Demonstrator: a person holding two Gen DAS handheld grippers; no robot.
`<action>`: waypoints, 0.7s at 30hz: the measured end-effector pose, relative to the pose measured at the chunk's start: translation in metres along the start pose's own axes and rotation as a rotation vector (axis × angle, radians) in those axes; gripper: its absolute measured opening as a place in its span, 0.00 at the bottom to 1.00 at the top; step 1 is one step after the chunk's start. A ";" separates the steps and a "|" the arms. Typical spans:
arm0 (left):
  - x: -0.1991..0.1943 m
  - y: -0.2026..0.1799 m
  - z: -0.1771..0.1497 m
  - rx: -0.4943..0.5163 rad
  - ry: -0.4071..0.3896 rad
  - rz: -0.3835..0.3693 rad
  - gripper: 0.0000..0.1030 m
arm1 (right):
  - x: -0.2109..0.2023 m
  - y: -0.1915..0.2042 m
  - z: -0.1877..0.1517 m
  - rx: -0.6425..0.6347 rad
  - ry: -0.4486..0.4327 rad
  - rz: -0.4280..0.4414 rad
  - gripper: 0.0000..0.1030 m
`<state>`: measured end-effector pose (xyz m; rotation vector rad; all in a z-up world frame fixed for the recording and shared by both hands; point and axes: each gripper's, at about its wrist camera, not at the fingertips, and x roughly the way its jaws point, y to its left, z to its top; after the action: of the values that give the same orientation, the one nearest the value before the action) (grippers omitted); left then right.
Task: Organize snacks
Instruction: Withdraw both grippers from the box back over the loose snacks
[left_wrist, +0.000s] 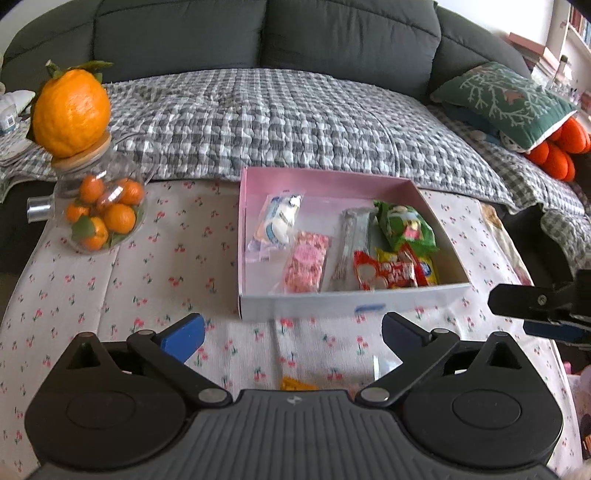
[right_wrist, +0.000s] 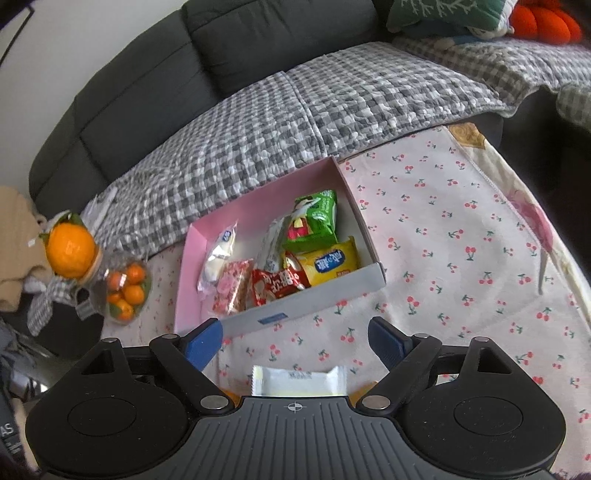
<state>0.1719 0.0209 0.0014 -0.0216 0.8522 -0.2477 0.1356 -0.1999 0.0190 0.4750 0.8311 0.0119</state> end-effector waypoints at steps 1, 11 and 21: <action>-0.002 0.000 -0.003 -0.001 0.002 -0.003 0.99 | -0.001 0.000 -0.001 -0.008 0.003 -0.004 0.86; -0.011 -0.005 -0.034 0.055 0.011 -0.039 0.99 | -0.014 -0.001 -0.023 -0.142 0.017 -0.046 0.86; -0.024 -0.007 -0.063 0.132 0.031 -0.076 0.99 | -0.024 -0.020 -0.052 -0.236 0.034 -0.096 0.85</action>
<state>0.1083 0.0248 -0.0217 0.0731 0.8657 -0.3755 0.0790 -0.2018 -0.0018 0.2128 0.8727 0.0293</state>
